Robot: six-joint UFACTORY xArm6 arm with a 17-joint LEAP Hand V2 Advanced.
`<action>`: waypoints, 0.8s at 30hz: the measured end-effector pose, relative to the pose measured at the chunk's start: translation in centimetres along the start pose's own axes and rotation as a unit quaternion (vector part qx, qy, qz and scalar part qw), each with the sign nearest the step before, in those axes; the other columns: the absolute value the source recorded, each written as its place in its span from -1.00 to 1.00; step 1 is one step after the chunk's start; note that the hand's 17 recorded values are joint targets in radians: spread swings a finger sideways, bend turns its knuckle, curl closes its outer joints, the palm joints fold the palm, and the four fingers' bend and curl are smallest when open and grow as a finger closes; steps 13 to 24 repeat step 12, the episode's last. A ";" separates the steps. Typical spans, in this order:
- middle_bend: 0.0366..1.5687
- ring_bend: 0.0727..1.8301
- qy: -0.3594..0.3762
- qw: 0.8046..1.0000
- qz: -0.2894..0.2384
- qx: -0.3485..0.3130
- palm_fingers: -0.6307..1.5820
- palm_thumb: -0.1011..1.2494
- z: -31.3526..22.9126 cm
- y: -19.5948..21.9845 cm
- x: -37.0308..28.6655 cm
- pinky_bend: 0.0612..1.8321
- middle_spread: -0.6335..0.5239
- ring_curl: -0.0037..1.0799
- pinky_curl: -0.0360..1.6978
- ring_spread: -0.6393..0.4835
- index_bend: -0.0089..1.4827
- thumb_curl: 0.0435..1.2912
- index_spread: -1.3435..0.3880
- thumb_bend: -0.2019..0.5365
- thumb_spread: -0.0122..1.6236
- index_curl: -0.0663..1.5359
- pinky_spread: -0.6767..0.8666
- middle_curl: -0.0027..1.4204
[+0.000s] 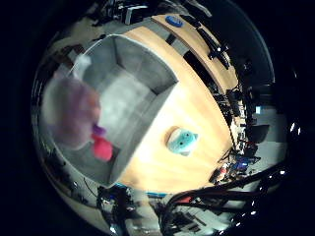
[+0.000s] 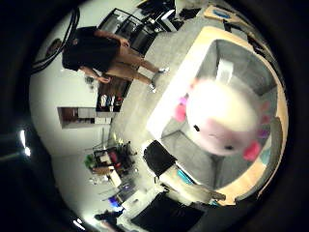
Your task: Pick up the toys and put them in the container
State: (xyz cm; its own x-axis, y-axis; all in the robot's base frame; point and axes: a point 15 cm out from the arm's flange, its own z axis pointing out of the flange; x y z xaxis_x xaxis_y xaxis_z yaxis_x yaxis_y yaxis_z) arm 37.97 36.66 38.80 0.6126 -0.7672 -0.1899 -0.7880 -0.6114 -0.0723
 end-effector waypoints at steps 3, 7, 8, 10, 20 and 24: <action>-0.60 -0.18 0.001 1.000 0.005 -0.007 -0.23 -0.58 0.2 0.2 0.3 0.11 -0.05 -0.43 -0.51 0.24 -0.73 -0.70 0.00 -0.56 0.27 -0.16 0.15 -0.21; -0.62 -0.21 0.010 1.000 0.005 -0.012 -0.22 -0.61 0.3 0.5 0.4 0.09 0.02 -0.45 -0.54 0.33 -0.73 -0.69 0.02 -0.54 0.26 -0.20 0.31 -0.25; -0.62 -0.22 0.015 1.000 0.003 -0.012 -0.21 -0.62 0.3 0.5 0.4 0.08 0.04 -0.46 -0.55 0.35 -0.73 -0.69 0.02 -0.53 0.25 -0.22 0.35 -0.26; -0.63 -0.23 0.020 1.000 0.001 -0.012 -0.20 -0.62 0.3 0.6 0.5 0.08 0.05 -0.47 -0.56 0.37 -0.73 -0.68 0.03 -0.53 0.25 -0.24 0.39 -0.28; -0.64 -0.24 0.024 1.000 0.002 -0.010 -0.20 -0.62 0.0 0.6 0.6 0.07 0.06 -0.48 -0.57 0.38 -0.73 -0.68 0.03 -0.53 0.25 -0.25 0.41 -0.29; -0.64 -0.24 0.024 1.000 0.002 -0.010 -0.20 -0.62 0.0 0.6 0.6 0.07 0.06 -0.48 -0.57 0.38 -0.73 -0.68 0.03 -0.53 0.25 -0.25 0.41 -0.29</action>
